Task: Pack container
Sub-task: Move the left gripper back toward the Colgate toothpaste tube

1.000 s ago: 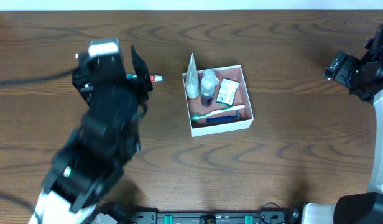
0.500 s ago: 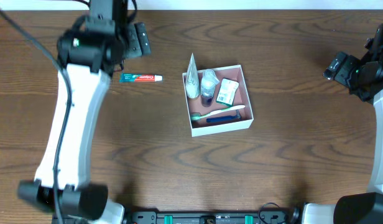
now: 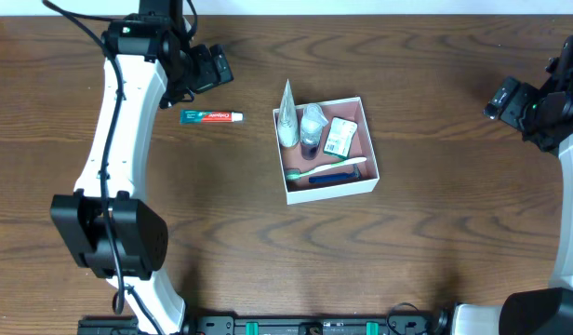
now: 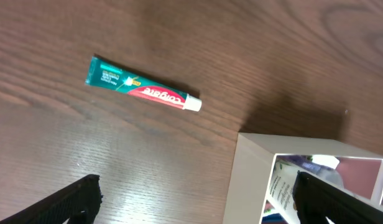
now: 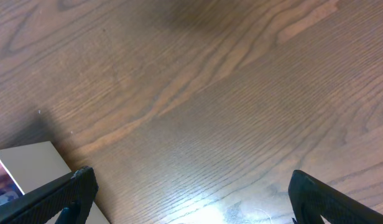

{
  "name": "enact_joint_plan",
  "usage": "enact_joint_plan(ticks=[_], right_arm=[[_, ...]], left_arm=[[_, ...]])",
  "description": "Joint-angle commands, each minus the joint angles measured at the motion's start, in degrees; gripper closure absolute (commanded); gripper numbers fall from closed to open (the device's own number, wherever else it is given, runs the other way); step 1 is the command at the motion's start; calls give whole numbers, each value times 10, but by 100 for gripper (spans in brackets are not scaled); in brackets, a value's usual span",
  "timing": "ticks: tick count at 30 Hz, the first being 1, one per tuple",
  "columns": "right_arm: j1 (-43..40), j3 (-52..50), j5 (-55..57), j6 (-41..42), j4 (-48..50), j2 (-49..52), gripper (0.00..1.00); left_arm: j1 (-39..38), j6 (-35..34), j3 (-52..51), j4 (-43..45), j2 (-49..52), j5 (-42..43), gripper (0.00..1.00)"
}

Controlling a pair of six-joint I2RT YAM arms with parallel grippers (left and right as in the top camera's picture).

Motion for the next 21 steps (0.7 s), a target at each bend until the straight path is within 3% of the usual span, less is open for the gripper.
enact_joint_plan(ticks=[1, 5, 10, 21], right_arm=[[-3, 1, 2, -6, 0, 2, 1], [-3, 1, 2, -6, 0, 2, 1], [-3, 1, 2, -6, 0, 2, 1], [-3, 1, 2, -6, 0, 2, 1]], left_arm=[[1, -135, -1, -18, 24, -34, 0], [1, -329, -1, -35, 47, -60, 0], [-1, -467, -1, -32, 75, -43, 0], [-1, -483, -1, 9, 159, -29, 5]])
